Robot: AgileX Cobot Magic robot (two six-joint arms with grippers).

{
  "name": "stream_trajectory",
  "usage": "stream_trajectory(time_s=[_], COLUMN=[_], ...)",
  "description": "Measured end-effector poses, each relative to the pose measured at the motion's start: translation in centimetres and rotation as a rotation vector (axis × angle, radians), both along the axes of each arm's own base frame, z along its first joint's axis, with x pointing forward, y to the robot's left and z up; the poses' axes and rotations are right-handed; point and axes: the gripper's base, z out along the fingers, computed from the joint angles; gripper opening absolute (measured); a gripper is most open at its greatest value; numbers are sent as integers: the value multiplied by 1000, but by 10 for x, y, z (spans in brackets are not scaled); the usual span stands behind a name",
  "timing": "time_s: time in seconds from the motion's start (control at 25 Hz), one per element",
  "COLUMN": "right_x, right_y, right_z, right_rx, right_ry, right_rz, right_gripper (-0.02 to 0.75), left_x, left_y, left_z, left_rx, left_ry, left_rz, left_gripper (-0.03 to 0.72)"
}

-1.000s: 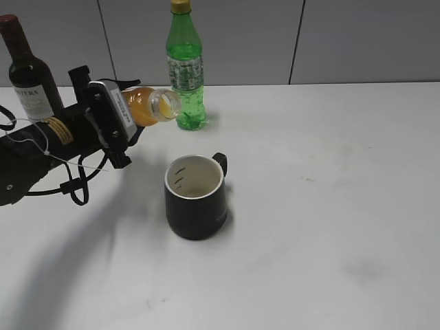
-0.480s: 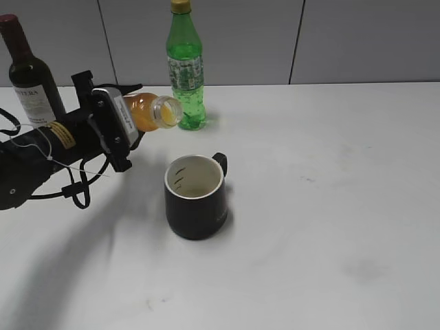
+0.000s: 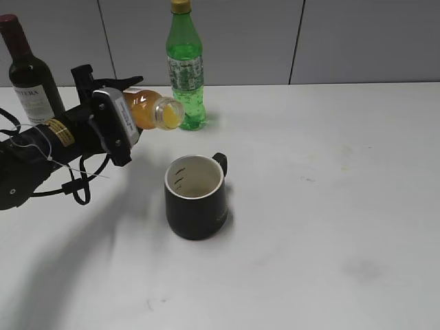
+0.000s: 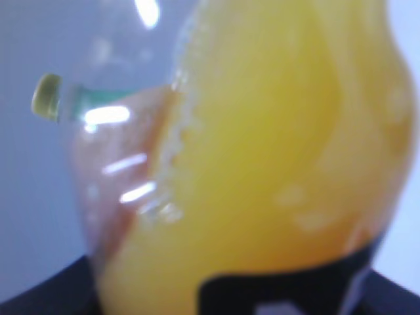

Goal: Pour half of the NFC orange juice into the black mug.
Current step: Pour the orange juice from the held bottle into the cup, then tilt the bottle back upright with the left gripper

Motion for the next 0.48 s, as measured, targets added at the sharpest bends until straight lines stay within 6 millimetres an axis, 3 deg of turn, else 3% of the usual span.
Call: stream_trajectory(time_s=[0.48], right_x=[0], right_y=[0], right_z=[0], right_rx=[1], right_ry=[0], right_rz=[0], right_gripper=[576], left_x=[0], left_y=[0], left_z=[0], left_rx=[87], left_ry=[-57], left_rz=[-10], left_gripper=[471])
